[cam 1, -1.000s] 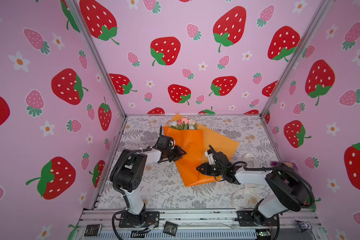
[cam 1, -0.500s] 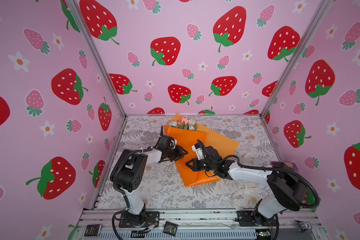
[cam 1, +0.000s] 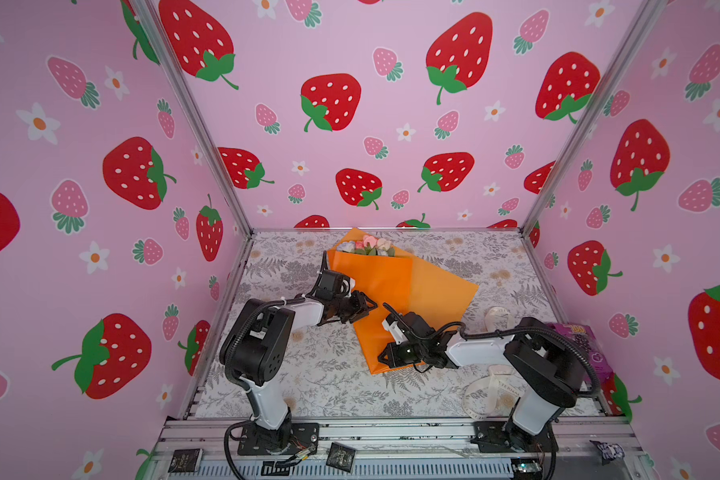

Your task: Tie the bouquet of fake flowers

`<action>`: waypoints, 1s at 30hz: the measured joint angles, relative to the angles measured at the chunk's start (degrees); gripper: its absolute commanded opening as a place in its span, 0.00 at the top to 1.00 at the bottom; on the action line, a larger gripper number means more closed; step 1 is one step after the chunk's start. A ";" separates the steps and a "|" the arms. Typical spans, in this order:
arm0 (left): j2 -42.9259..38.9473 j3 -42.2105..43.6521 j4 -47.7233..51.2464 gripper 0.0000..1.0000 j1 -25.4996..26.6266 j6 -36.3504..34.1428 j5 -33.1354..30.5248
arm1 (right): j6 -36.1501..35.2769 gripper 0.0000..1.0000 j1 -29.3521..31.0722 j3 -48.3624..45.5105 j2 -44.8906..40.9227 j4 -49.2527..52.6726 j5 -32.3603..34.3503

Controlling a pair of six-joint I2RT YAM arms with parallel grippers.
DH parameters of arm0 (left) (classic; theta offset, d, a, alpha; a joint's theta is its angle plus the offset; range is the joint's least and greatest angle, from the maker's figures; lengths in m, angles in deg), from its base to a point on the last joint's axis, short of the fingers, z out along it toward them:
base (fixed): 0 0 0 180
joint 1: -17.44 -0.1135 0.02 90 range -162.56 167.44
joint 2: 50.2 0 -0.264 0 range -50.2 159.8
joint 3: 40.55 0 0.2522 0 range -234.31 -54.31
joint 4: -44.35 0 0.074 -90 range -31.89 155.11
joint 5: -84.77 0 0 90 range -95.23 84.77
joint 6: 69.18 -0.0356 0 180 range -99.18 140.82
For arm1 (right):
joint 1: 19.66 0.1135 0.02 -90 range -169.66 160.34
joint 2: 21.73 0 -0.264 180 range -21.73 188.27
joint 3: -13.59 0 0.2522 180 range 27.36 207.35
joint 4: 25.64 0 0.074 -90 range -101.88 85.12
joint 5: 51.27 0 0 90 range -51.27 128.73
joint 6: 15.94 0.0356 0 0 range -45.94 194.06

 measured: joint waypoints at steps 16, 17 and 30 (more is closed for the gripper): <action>0.50 -2.08 -0.31 0.53 -7.17 -1.62 1.33 | 1.51 0.91 -0.02 -1.07 0.42 -2.40 -0.09; 2.21 -2.86 -1.18 0.53 -7.39 -1.55 1.57 | 1.51 0.91 -0.02 -1.07 0.50 -2.49 -0.11; 15.26 -13.09 -3.50 0.56 -13.79 -1.64 2.91 | 1.79 0.99 -0.52 -1.38 1.38 -3.74 -0.39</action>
